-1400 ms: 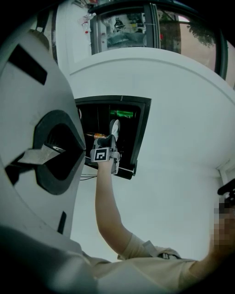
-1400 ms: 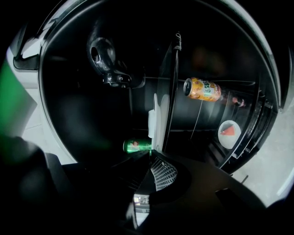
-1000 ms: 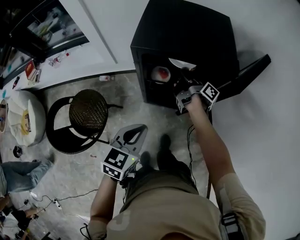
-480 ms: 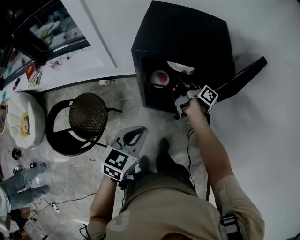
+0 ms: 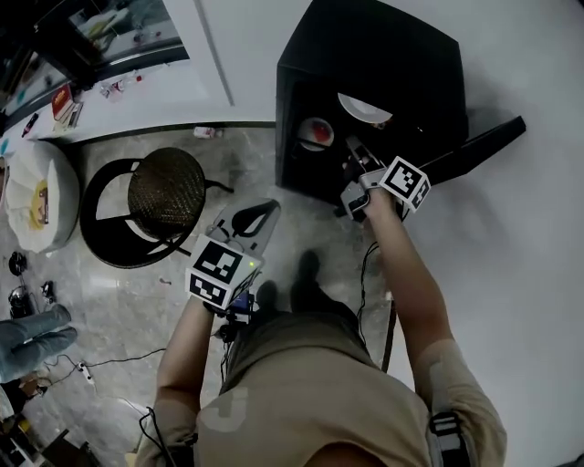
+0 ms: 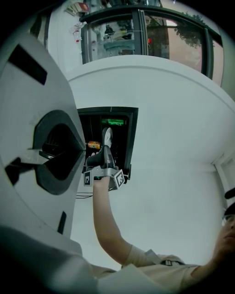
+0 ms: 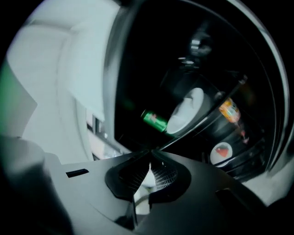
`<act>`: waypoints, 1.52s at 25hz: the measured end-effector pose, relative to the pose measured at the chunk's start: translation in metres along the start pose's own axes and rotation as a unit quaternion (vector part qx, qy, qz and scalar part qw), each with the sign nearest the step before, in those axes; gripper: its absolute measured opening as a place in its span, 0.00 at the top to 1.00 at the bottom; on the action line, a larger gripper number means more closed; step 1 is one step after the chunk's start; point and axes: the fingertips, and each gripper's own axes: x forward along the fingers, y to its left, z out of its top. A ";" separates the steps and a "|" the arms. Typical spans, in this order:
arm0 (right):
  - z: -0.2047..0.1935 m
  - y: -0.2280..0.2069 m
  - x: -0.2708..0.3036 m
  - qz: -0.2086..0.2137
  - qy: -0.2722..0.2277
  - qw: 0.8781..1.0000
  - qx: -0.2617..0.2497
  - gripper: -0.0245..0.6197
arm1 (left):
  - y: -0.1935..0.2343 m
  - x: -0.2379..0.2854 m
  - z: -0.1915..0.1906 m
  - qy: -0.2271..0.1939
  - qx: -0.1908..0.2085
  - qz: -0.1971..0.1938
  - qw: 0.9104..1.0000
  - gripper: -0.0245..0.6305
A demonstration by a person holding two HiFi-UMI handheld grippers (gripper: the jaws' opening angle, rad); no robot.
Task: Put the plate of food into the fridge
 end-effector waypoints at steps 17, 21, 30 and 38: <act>-0.117 0.122 -0.025 0.081 0.138 0.903 -0.397 0.92 | 0.019 -0.030 0.005 -0.054 -0.026 0.026 0.998 0.94; -0.127 0.145 -0.030 0.101 0.130 0.896 -0.412 0.92 | 0.018 -0.039 0.001 -0.058 -0.029 0.028 0.997 0.94; -0.149 0.160 -0.039 0.092 0.119 0.914 -0.377 0.92 | 0.024 -0.070 -0.002 -0.082 -0.027 0.056 0.995 0.94; -0.158 0.172 -0.056 0.087 0.086 0.922 -0.369 0.92 | 0.018 -0.093 -0.008 -0.098 -0.032 0.052 0.993 0.94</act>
